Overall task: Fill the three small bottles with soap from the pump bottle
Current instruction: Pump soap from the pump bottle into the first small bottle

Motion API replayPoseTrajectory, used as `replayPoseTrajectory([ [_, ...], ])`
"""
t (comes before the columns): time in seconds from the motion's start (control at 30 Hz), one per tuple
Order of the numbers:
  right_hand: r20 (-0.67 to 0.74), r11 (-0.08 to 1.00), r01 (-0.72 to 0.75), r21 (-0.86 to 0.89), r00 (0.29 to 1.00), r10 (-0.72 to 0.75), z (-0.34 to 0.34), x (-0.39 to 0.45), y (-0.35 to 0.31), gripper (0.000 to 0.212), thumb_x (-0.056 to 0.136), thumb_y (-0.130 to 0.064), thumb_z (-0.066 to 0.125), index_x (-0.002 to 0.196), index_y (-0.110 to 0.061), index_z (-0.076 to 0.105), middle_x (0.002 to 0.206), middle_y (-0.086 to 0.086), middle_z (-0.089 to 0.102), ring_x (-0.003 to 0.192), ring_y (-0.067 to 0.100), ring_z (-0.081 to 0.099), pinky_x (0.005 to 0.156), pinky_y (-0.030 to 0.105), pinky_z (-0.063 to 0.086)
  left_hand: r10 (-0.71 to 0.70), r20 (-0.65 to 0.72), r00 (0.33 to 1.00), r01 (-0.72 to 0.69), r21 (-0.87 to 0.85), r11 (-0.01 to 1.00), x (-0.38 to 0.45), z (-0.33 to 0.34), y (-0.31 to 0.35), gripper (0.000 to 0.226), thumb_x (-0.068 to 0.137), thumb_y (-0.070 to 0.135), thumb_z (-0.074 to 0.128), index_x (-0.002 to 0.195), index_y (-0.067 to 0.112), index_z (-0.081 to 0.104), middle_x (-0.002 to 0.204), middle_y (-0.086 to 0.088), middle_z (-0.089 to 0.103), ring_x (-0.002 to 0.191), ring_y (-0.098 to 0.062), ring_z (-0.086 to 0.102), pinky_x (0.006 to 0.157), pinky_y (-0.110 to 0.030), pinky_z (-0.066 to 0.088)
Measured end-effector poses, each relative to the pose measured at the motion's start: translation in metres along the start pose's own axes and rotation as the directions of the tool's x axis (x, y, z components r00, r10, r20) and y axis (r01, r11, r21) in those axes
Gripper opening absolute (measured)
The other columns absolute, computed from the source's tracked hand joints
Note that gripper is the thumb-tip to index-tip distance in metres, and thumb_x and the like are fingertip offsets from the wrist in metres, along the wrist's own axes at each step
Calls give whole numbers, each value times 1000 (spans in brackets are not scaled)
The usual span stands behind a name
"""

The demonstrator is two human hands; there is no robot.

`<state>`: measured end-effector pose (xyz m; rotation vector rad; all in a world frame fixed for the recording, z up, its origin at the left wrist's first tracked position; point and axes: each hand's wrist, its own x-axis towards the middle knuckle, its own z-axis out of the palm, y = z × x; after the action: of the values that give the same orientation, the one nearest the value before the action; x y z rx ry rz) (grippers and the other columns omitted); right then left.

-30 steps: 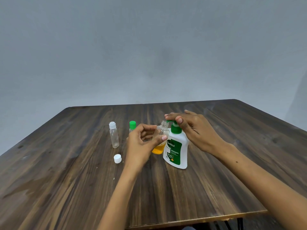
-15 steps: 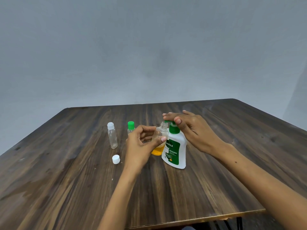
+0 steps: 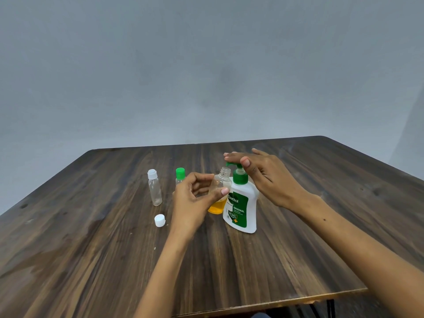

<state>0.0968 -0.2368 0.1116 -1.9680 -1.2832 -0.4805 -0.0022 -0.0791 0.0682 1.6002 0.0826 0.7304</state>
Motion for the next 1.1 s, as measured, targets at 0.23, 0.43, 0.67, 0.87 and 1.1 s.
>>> replayPoseTrajectory([
  [0.23, -14, 1000, -16, 25, 1000, 17, 4, -2, 0, 87, 89, -76, 8, 119, -21, 68, 125, -8, 65, 124, 4, 54, 112, 41, 32, -5, -4, 1000, 5, 1, 1000, 0, -1, -3, 33, 67, 15, 85, 94, 21, 66, 98, 2, 74, 95, -11, 71, 81, -22, 56],
  [0.43, 2, 1000, 3, 5, 1000, -3, 0, 0, 1, 89, 89, -76, 6, 124, -18, 65, 129, -6, 63, 126, 6, 52, 114, 39, 30, -4, -1, 1000, 4, 10, 1000, 0, 0, -1, 34, 67, 15, 85, 95, 20, 67, 98, 2, 74, 93, -9, 71, 80, -21, 57],
  [0.67, -17, 999, -9, 39, 1000, 9, 4, -2, 1, 88, 88, -76, 8, 118, -19, 68, 125, -6, 65, 123, 7, 55, 112, 38, 32, -14, -9, 1000, 14, 15, 1000, 2, -2, -4, 35, 66, 19, 85, 95, 21, 66, 98, 3, 73, 94, -10, 70, 80, -21, 57],
  [0.87, 6, 1000, -2, 19, 1000, 2, -1, 1, 0, 91, 87, -77, 5, 123, -18, 65, 130, -6, 62, 126, 5, 52, 114, 37, 28, -11, -7, 1000, 11, 24, 1000, 1, -1, -2, 34, 68, 17, 84, 95, 21, 66, 99, 4, 73, 94, -9, 70, 80, -20, 57],
  [1.1, -26, 998, -18, 68, 999, 20, 5, -2, 1, 85, 89, -75, 10, 116, -20, 69, 124, -9, 65, 122, 3, 54, 113, 40, 31, -1, -11, 1000, 1, 22, 1000, 2, -3, -2, 33, 68, 16, 84, 95, 21, 66, 97, 5, 73, 93, -7, 70, 77, -17, 55],
])
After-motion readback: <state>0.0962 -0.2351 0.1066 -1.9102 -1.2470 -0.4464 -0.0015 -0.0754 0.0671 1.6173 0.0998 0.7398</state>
